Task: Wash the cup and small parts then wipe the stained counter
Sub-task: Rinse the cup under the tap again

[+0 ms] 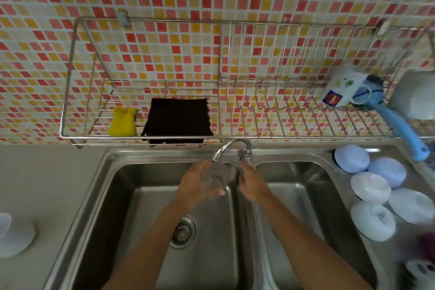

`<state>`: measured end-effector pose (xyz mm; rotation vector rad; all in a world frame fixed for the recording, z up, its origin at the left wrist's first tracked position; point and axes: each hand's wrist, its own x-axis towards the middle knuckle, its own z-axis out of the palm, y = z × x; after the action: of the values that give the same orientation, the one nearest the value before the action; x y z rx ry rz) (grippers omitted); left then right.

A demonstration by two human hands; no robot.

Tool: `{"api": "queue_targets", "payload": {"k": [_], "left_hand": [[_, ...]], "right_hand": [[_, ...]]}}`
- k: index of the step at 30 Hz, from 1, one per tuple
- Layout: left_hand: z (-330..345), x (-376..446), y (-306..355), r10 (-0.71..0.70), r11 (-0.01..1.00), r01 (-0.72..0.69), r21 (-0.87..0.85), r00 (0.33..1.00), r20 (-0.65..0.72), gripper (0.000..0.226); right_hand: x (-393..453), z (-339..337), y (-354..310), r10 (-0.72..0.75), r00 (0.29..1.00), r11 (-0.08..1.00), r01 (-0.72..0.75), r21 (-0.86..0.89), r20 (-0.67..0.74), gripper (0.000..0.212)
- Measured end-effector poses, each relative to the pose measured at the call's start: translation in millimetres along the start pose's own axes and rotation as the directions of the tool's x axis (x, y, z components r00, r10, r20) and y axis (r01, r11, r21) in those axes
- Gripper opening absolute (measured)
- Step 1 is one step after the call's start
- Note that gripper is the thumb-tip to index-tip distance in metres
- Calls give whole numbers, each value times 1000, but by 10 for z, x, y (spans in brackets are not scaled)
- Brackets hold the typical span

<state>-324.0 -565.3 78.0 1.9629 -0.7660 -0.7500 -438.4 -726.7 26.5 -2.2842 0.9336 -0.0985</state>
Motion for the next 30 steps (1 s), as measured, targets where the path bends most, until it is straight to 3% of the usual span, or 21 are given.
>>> {"api": "queue_targets", "payload": {"k": [5, 9, 11, 15, 21, 26, 30], "left_hand": [[42, 2, -34, -14, 999, 9, -48, 996, -89, 89], [54, -21, -41, 4, 1000, -7, -26, 989, -145, 87], [40, -7, -59, 28, 1000, -24, 20, 983, -183, 87], [64, -63, -27, 56, 993, -45, 112, 994, -97, 83], [34, -12, 0, 7, 1000, -3, 20, 975, -224, 65], [99, -28, -65, 47, 982, -37, 183, 997, -53, 66], [72, -13, -80, -2, 992, 21, 126, 989, -146, 69]], "right_hand": [[77, 116, 37, -122, 985, 958, 148, -245, 120, 65], [108, 160, 68, -160, 981, 937, 185, -297, 107, 67], [133, 173, 108, -170, 980, 934, 195, -299, 106, 67], [147, 170, 127, -187, 981, 942, 195, -272, 57, 63], [167, 166, 117, -166, 986, 965, 166, -205, 19, 58], [190, 191, 152, -188, 982, 963, 184, -197, -3, 57], [213, 197, 161, -193, 981, 961, 185, -208, -19, 60]]}}
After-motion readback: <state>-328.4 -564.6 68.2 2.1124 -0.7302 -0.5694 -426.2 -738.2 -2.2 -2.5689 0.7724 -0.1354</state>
